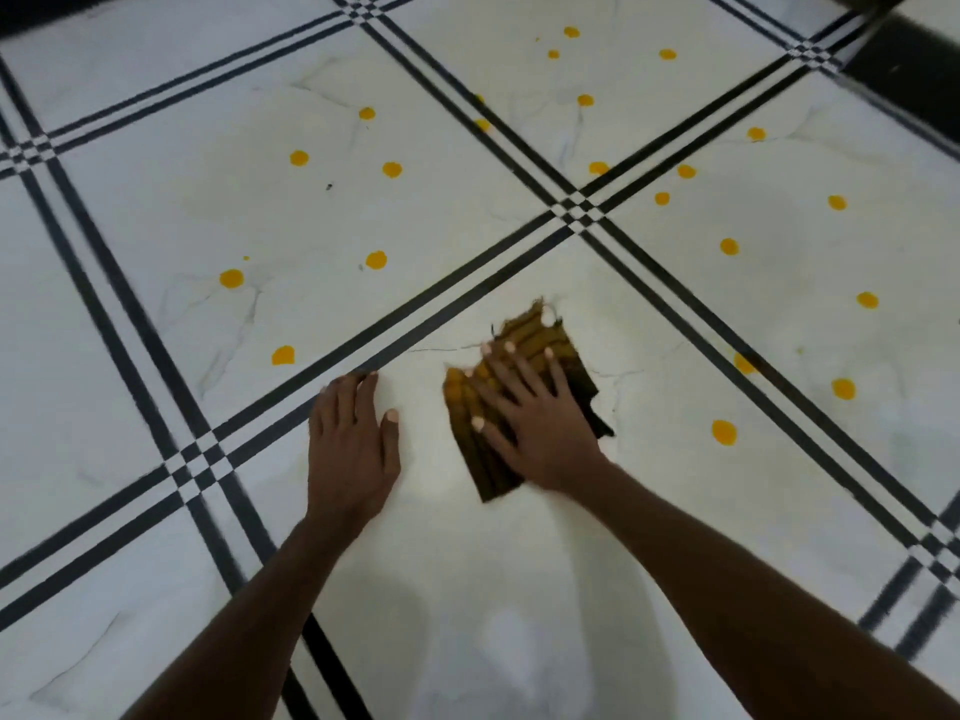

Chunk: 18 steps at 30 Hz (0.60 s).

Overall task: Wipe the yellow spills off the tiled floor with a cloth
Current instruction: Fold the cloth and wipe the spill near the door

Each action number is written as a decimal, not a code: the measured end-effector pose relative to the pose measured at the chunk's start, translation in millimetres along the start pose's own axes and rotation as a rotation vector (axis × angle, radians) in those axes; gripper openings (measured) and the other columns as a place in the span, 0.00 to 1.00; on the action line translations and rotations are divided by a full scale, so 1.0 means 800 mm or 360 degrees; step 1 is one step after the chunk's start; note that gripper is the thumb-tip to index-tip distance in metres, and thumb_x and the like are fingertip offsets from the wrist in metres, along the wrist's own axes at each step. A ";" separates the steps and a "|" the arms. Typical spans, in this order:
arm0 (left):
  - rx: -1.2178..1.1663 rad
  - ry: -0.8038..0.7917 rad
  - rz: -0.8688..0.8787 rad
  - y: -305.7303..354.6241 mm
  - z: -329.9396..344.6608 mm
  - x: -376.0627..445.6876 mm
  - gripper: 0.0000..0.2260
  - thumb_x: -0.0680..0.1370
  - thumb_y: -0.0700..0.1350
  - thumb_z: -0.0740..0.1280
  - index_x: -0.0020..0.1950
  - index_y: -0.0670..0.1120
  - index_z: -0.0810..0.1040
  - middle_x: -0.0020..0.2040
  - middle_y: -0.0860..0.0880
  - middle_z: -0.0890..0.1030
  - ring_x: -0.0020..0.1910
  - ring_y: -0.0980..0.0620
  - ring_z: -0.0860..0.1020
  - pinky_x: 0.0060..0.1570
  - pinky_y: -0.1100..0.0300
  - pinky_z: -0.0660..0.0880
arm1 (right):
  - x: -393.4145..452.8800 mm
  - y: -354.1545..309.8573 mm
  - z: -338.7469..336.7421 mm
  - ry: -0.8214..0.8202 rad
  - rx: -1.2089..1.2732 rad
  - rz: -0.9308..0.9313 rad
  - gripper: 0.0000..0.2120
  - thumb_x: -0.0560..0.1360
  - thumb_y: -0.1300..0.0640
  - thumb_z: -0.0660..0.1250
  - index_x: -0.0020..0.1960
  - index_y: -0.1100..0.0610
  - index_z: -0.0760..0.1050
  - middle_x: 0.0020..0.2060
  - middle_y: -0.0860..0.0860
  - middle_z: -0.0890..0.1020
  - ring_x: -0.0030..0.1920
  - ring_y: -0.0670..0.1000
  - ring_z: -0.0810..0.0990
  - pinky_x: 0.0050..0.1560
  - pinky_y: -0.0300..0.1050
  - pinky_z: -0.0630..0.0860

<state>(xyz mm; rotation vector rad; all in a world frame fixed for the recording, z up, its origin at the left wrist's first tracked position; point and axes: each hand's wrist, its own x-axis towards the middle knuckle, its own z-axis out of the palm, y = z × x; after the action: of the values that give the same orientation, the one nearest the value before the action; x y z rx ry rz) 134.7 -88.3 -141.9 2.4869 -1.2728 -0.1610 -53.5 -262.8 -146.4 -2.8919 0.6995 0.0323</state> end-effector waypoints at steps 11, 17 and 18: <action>-0.0030 -0.0237 0.0733 0.160 0.085 0.083 0.26 0.86 0.52 0.50 0.85 0.50 0.55 0.86 0.48 0.54 0.86 0.45 0.48 0.83 0.41 0.49 | -0.041 0.185 -0.035 0.0282 0.0060 0.1257 0.31 0.84 0.37 0.47 0.84 0.47 0.55 0.85 0.54 0.56 0.85 0.61 0.51 0.81 0.72 0.46; 0.0039 -0.0267 0.0695 0.165 0.086 0.066 0.26 0.86 0.52 0.50 0.85 0.51 0.55 0.86 0.49 0.54 0.86 0.45 0.49 0.82 0.41 0.52 | -0.190 0.115 -0.015 0.0058 0.0033 0.0501 0.29 0.86 0.37 0.49 0.85 0.44 0.52 0.86 0.48 0.51 0.86 0.53 0.46 0.83 0.65 0.47; 0.0037 -0.0259 0.0678 0.167 0.080 0.066 0.26 0.85 0.51 0.50 0.85 0.50 0.55 0.86 0.49 0.54 0.86 0.45 0.49 0.82 0.40 0.52 | -0.211 0.138 -0.020 0.0072 0.0047 0.0589 0.29 0.85 0.37 0.49 0.84 0.44 0.54 0.85 0.48 0.53 0.86 0.53 0.47 0.83 0.65 0.49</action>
<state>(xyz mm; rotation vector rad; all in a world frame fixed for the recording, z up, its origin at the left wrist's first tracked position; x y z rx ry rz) 47.6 -218.6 -152.1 2.1931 -1.8455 -0.2453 -254.1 -285.7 -138.0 -2.7010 1.2212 0.0019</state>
